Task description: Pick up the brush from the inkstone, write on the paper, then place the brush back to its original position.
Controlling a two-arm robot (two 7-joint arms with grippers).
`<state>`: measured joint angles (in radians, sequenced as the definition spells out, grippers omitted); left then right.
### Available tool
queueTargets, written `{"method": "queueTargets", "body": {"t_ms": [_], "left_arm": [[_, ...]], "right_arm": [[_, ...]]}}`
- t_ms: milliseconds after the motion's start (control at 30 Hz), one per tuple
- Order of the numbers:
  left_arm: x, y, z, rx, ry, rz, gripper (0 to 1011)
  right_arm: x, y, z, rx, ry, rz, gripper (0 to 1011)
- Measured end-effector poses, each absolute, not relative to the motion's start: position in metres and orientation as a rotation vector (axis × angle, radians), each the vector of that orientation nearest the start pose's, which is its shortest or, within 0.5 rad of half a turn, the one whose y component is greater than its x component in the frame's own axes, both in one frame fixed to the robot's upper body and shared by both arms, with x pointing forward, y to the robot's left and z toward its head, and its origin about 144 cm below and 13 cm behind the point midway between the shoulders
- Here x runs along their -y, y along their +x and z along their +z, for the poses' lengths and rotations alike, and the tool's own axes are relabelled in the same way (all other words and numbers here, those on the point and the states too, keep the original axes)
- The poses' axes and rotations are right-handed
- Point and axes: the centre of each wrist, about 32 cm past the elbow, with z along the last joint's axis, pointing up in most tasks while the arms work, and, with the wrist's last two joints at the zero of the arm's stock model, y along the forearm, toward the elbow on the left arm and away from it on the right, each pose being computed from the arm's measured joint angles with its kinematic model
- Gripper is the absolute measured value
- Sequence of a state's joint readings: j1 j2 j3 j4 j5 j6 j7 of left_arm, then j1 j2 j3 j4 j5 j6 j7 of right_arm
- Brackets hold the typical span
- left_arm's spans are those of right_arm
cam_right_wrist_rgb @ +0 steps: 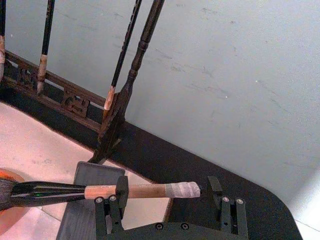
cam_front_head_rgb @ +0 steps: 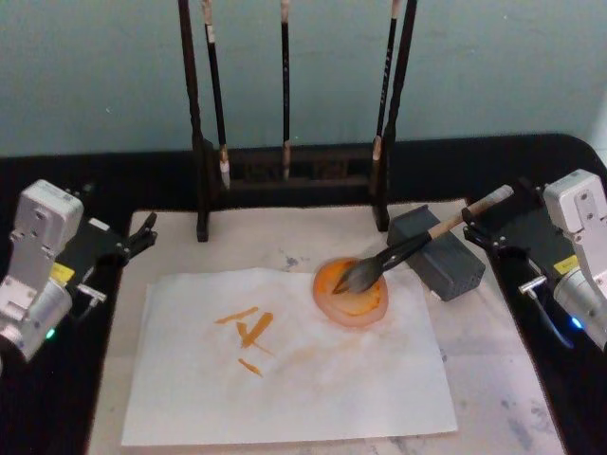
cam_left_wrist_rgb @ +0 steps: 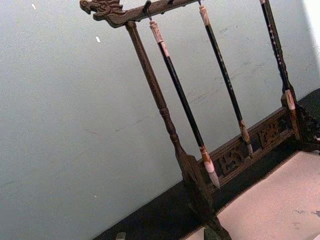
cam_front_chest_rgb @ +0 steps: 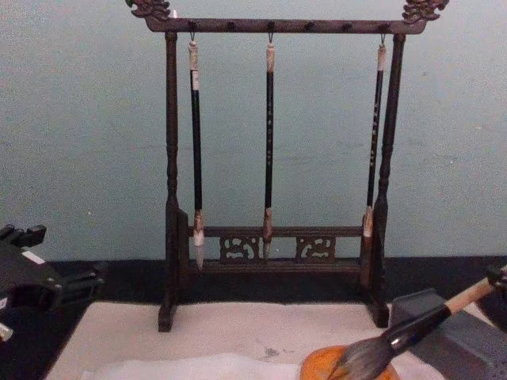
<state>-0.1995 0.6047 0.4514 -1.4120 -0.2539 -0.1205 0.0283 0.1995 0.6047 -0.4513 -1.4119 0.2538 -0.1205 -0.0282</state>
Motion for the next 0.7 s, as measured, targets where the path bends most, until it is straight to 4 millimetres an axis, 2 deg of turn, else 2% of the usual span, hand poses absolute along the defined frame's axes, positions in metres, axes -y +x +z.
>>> {"method": "queueTargets", "body": {"t_ms": [700], "left_arm": [[-0.3097,0.4886,1.1398,0.285,0.304,1.248,1010]], "right_arm": [[0.3097,0.4886,1.1398,0.285,-0.305,-1.248,1000]]}}
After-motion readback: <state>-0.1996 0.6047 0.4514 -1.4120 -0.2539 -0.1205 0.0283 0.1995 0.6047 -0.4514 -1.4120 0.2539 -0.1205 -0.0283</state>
